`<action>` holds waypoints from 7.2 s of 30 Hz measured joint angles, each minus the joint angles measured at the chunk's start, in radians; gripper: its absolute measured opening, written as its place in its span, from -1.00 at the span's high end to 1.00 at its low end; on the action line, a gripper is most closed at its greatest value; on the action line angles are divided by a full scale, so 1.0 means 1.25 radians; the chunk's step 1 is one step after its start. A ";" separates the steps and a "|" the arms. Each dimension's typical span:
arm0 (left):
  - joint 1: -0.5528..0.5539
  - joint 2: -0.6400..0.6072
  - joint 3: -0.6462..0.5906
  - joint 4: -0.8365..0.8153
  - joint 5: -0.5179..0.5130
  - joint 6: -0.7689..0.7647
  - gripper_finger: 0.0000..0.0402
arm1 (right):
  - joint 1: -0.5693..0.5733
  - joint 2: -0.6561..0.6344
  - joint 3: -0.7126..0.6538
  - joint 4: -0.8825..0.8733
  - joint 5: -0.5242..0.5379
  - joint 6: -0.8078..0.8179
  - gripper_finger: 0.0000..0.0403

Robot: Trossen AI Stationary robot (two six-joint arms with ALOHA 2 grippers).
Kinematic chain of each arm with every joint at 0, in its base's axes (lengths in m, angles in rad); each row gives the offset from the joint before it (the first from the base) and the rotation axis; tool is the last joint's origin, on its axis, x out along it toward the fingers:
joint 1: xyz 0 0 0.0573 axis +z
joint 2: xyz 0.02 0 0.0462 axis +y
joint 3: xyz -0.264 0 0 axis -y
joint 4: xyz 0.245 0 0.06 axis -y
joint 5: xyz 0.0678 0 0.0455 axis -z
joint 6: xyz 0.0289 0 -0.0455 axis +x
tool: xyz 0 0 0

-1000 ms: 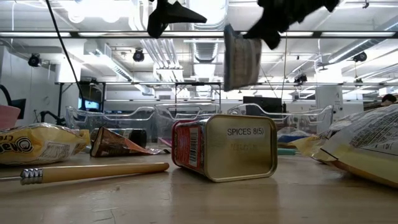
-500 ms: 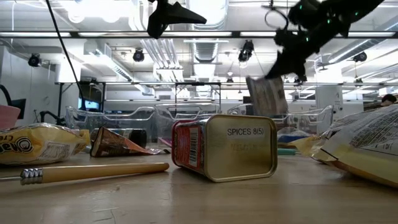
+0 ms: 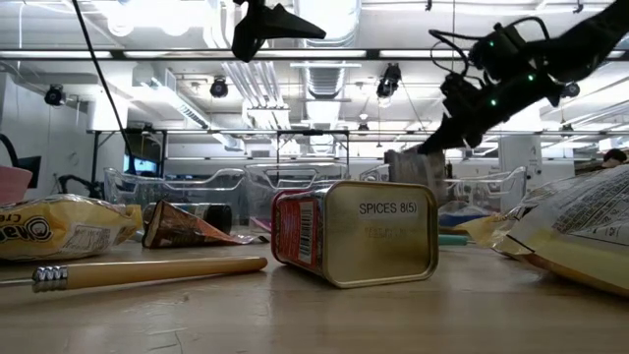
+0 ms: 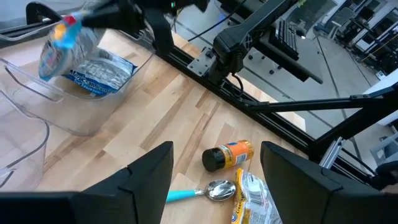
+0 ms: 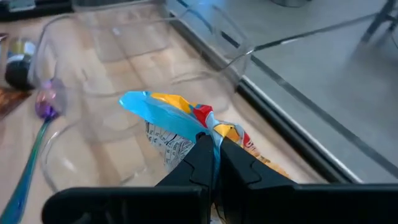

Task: Pick & Place Food Item
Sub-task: Put the light yellow noodle pack into the right transparent bin, then put the orange seasoning pack into the middle transparent bin

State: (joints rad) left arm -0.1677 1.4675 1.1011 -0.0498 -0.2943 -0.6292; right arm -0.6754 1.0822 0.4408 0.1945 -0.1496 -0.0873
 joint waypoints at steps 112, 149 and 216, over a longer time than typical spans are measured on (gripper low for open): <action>0.012 0.000 -0.001 -0.002 0.000 0.000 -0.23 | 0.001 0.025 -0.147 0.166 -0.028 0.089 0.69; 0.013 0.000 -0.001 -0.003 0.001 0.002 -0.24 | 0.001 -0.069 -0.074 0.037 -0.025 0.174 -0.22; 0.064 -0.033 -0.133 -0.575 0.243 0.063 -0.23 | 0.113 -0.263 0.245 -0.338 -0.061 0.422 -0.22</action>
State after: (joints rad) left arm -0.0879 1.4269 0.9344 -0.7690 0.0088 -0.5505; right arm -0.5339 0.7529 0.7471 -0.2286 -0.2264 0.4402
